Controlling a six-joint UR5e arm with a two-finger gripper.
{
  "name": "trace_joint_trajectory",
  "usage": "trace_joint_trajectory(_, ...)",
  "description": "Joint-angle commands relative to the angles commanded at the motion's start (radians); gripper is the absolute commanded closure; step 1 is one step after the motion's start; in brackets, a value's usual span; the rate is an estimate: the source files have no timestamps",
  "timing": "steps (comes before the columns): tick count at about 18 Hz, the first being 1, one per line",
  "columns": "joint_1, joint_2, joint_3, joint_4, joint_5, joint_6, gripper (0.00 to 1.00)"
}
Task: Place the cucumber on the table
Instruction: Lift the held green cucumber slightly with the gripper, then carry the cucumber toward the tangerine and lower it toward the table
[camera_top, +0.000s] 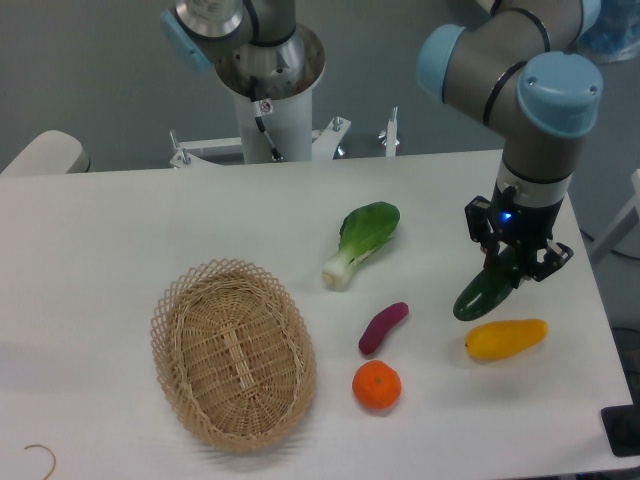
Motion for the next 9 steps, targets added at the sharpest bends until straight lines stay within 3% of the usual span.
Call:
trace_joint_trajectory(5, -0.026, -0.028, 0.017, 0.011, -0.002, -0.094, 0.68)
trace_joint_trajectory(9, -0.081, -0.096, 0.02, 0.148, -0.003, -0.251, 0.68)
